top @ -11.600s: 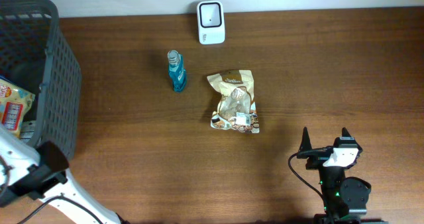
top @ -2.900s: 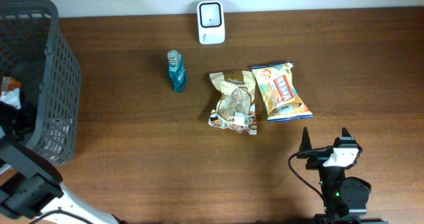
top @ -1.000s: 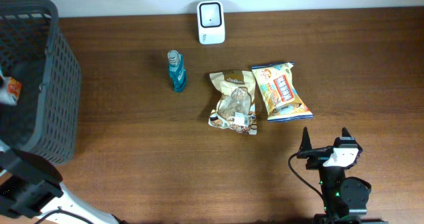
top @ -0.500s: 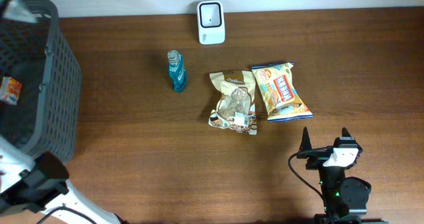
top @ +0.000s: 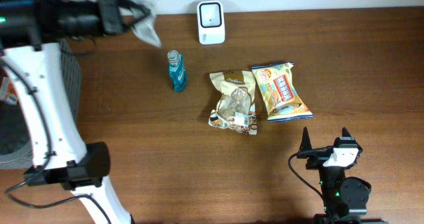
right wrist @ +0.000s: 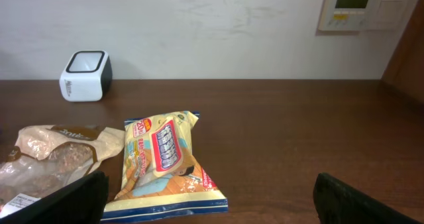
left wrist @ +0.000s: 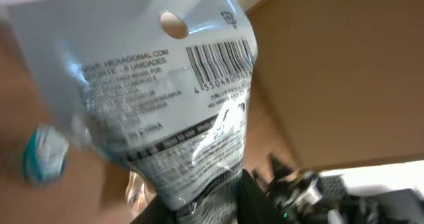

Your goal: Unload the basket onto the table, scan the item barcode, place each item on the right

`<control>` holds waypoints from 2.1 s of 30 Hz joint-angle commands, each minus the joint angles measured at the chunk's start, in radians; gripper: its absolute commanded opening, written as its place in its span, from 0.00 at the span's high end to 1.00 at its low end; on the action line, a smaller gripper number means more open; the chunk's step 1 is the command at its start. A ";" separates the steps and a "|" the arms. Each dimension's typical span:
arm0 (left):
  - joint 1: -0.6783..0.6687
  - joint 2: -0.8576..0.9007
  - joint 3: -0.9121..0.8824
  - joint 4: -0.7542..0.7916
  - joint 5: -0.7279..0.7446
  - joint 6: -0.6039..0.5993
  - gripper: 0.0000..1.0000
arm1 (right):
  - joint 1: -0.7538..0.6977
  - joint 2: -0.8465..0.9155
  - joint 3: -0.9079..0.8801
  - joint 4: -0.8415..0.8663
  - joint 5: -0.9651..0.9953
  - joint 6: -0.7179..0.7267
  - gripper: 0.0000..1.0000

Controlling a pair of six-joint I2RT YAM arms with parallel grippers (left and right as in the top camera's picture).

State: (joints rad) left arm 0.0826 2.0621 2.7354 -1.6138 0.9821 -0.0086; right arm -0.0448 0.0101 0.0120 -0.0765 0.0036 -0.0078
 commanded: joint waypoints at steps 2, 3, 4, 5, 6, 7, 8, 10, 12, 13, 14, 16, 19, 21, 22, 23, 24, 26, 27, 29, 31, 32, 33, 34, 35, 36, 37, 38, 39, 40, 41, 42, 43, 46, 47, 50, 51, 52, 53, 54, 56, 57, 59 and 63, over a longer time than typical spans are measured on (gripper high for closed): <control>-0.151 0.002 -0.004 -0.074 -0.433 0.000 0.80 | 0.005 -0.006 -0.006 -0.006 0.008 -0.003 0.02; -0.182 0.003 -0.007 -0.074 -0.442 0.000 0.80 | 0.005 -0.006 -0.006 -0.006 0.008 -0.003 0.02; -0.212 0.007 -0.014 -0.074 -0.460 0.000 0.79 | 0.005 -0.006 -0.006 -0.006 0.008 -0.002 0.02; -0.237 0.008 -0.024 -0.074 -0.485 0.000 0.79 | 0.005 -0.006 -0.006 -0.006 0.008 -0.003 0.02; -0.273 0.008 -0.050 -0.074 -0.532 0.000 0.79 | 0.005 -0.006 -0.006 -0.006 0.008 -0.003 0.02; -0.296 0.008 -0.072 -0.074 -0.557 0.000 0.80 | 0.005 -0.006 -0.006 -0.006 0.008 -0.003 0.02; -0.320 0.008 -0.098 -0.074 -0.575 0.000 0.79 | 0.005 -0.006 -0.006 -0.006 0.008 -0.003 0.02; -0.372 0.010 -0.184 -0.074 -0.615 0.000 0.79 | 0.005 -0.006 -0.006 -0.006 0.008 -0.003 0.02; -0.402 0.010 -0.259 -0.064 -0.657 0.000 0.81 | 0.005 -0.006 -0.006 -0.006 0.008 -0.003 0.02; -0.421 0.010 -0.309 -0.046 -0.682 0.000 0.81 | 0.005 -0.006 -0.006 -0.006 0.008 -0.003 0.02; -0.430 0.010 -0.338 -0.029 -0.692 0.000 0.80 | 0.005 -0.006 -0.006 -0.006 0.008 -0.002 0.02; -0.433 0.010 -0.368 0.006 -0.695 0.001 0.79 | 0.005 -0.006 -0.006 -0.006 0.008 -0.003 0.02; -0.425 0.006 -0.351 0.043 -0.695 0.001 0.77 | 0.005 -0.006 -0.006 -0.006 0.008 -0.003 0.02; -0.417 0.006 -0.297 0.042 -0.694 0.000 0.77 | 0.005 -0.006 -0.006 -0.006 0.008 -0.003 0.02; -0.413 0.006 -0.260 0.042 -0.694 0.000 0.77 | 0.005 -0.006 -0.006 -0.006 0.008 -0.003 0.02; -0.409 0.004 -0.227 0.039 -0.694 0.001 0.75 | 0.005 -0.006 -0.006 -0.006 0.008 -0.003 0.02; -0.402 0.004 -0.180 0.037 -0.695 0.001 0.72 | 0.005 -0.006 -0.006 -0.006 0.008 -0.003 0.02; -0.376 0.002 -0.076 0.034 -0.695 0.001 0.66 | 0.005 -0.006 -0.006 -0.006 0.008 -0.003 0.01; -0.364 0.000 -0.043 0.034 -0.696 0.001 0.66 | 0.005 -0.006 -0.006 -0.006 0.008 -0.003 0.02; -0.322 -0.002 0.037 0.035 -0.716 0.000 0.66 | 0.005 -0.006 -0.006 -0.006 0.008 -0.003 0.02; -0.256 -0.002 0.116 0.038 -0.786 -0.005 0.61 | 0.005 -0.006 -0.006 -0.006 0.008 -0.003 0.02; -0.218 -0.002 0.142 0.047 -0.835 -0.020 0.57 | 0.005 -0.006 -0.006 -0.006 0.008 -0.003 0.02; -0.183 -0.002 0.159 0.058 -0.877 -0.034 0.53 | 0.005 -0.006 -0.006 -0.006 0.008 -0.003 0.02; -0.143 -0.002 0.172 0.079 -0.924 -0.042 0.49 | 0.005 -0.006 -0.006 -0.006 0.008 -0.003 0.02; -0.089 -0.002 0.179 0.109 -0.988 -0.045 0.37 | 0.005 -0.006 -0.006 -0.006 0.008 -0.003 0.02; -0.042 -0.002 0.179 0.137 -1.040 -0.045 0.24 | 0.005 -0.006 -0.006 -0.006 0.008 -0.003 0.02; -0.012 -0.002 0.178 0.153 -1.063 -0.045 0.18 | 0.005 -0.006 -0.006 -0.006 0.008 -0.003 0.02; 0.027 0.000 0.175 0.174 -1.085 -0.045 0.12 | 0.005 -0.006 -0.006 -0.006 0.008 -0.003 0.02; 0.073 0.000 0.172 0.196 -1.099 -0.045 0.10 | 0.005 -0.006 -0.006 -0.006 0.008 -0.003 0.02; 0.110 0.000 0.167 0.216 -1.104 -0.045 0.05 | 0.005 -0.006 -0.006 -0.006 0.008 -0.003 0.02; 0.208 0.001 0.154 0.248 -1.103 -0.045 0.00 | 0.005 -0.006 -0.006 -0.006 0.008 -0.003 0.02; 0.236 0.001 0.149 0.249 -1.103 -0.045 0.01 | 0.005 -0.006 -0.006 -0.006 0.008 -0.003 0.02; 0.265 0.001 0.144 0.248 -1.103 -0.045 0.01 | 0.005 -0.006 -0.006 -0.006 0.008 -0.003 0.02; 0.348 0.006 0.114 0.249 -1.103 -0.044 0.01 | 0.005 -0.006 -0.006 -0.006 0.008 -0.003 0.02; 0.380 0.009 0.091 0.249 -1.103 -0.044 0.01 | 0.005 -0.006 -0.006 -0.006 0.008 -0.003 0.02; 0.451 0.029 0.015 0.253 -1.103 -0.040 0.01 | 0.005 -0.006 -0.006 -0.006 0.008 -0.003 0.02; 0.473 0.041 -0.013 0.253 -1.103 -0.011 0.01 | 0.005 -0.006 -0.006 -0.006 0.008 -0.003 0.02; 0.488 0.054 -0.035 0.252 -1.103 0.024 0.01 | 0.005 -0.006 -0.006 -0.006 0.008 -0.003 0.02; 0.505 0.071 -0.066 0.253 -1.103 0.065 0.00 | 0.005 -0.006 -0.006 -0.006 0.008 -0.003 0.02; 0.516 0.084 -0.091 0.256 -1.103 0.094 0.00 | 0.005 -0.006 -0.006 -0.006 0.008 -0.003 0.02; 0.534 0.109 -0.132 0.272 -1.103 0.132 0.03 | 0.005 -0.006 -0.006 -0.006 0.008 -0.003 0.02; 0.544 0.127 -0.152 0.287 -1.104 0.154 0.04 | 0.005 -0.006 -0.006 -0.006 0.008 -0.003 0.02; 0.556 0.161 -0.191 0.331 -1.104 0.199 0.07 | 0.005 -0.006 -0.006 -0.006 0.008 -0.003 0.02; 0.560 0.220 -0.243 0.403 -1.103 0.275 0.16 | 0.005 -0.006 -0.006 -0.006 0.008 -0.003 0.02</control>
State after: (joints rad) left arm 0.6357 2.2345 2.5214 -1.2457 -0.1135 0.1558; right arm -0.0448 0.0101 0.0120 -0.0765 0.0036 -0.0078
